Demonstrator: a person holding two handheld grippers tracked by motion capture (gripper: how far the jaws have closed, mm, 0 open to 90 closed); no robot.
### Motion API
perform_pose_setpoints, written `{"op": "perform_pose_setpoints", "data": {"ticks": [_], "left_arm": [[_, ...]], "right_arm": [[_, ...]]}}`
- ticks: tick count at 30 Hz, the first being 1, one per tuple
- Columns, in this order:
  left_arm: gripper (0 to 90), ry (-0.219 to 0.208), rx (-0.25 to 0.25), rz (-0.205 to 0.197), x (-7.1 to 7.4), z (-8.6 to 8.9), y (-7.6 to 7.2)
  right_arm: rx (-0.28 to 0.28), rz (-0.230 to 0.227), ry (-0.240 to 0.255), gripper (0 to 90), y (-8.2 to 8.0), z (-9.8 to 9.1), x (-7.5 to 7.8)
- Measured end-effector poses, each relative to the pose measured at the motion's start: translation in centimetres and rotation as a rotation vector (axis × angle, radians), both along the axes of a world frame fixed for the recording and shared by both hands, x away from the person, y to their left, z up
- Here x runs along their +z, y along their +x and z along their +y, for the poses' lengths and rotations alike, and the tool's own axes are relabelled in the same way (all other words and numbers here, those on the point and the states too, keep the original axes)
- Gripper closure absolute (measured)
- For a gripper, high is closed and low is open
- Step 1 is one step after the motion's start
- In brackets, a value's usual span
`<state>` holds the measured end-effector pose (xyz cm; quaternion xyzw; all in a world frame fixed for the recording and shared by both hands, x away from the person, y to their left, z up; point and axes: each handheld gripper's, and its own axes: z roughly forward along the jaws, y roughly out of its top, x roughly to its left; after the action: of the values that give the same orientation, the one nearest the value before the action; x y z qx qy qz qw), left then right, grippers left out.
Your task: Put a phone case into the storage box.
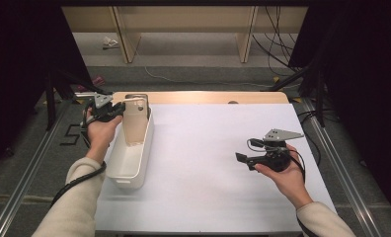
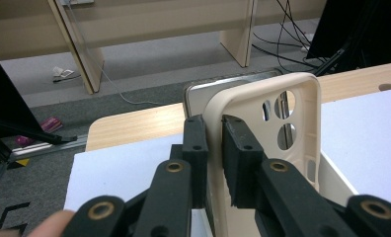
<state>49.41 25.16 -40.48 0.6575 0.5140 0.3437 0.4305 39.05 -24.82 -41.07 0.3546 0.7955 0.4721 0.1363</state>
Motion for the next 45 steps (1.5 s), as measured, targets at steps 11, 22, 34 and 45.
{"op": "perform_pose_setpoints", "data": {"ticks": [11,22,34,45], "left_arm": [[61.9,0.027,0.000,0.002,0.0,-0.7,0.5],[30.9,0.014,-0.040,0.005,1.9,-1.2,-1.0],[17.6,-0.020,-0.105,0.011,2.8,-1.3,-3.7],[14.4,-0.007,-0.192,0.012,3.2,-2.5,-6.2]], "right_arm": [[-0.002,0.001,0.002,18.6,0.0,0.0,0.0],[-0.002,0.000,0.002,18.5,0.0,0.0,0.0],[-0.006,0.000,0.001,18.2,0.0,0.0,0.0],[-0.006,-0.001,0.001,17.9,0.0,0.0,0.0]]}}
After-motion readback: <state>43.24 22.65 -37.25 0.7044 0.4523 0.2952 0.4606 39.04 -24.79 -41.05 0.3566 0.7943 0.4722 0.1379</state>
